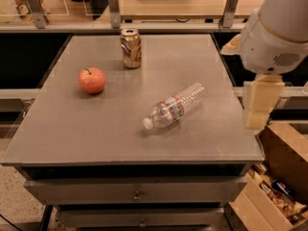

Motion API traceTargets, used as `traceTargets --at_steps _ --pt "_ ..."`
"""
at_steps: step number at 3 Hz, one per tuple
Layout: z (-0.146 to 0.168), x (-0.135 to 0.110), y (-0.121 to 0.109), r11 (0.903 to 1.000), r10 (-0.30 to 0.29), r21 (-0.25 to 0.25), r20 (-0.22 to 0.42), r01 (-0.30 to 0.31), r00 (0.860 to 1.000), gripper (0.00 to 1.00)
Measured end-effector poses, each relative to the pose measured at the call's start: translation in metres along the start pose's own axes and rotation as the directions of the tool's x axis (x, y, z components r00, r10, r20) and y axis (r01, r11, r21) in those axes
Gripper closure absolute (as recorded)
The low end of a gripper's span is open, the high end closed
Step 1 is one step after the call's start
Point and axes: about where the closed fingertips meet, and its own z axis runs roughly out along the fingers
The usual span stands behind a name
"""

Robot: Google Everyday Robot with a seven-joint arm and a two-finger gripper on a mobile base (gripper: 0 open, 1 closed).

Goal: Move water bottle near orange can

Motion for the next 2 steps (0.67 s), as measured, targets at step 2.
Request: traceTargets --at_steps 2 --pt "0.062 -0.031 -0.005 0.9763 -0.198 -0.105 -0.081 0.189 0.977 0.0"
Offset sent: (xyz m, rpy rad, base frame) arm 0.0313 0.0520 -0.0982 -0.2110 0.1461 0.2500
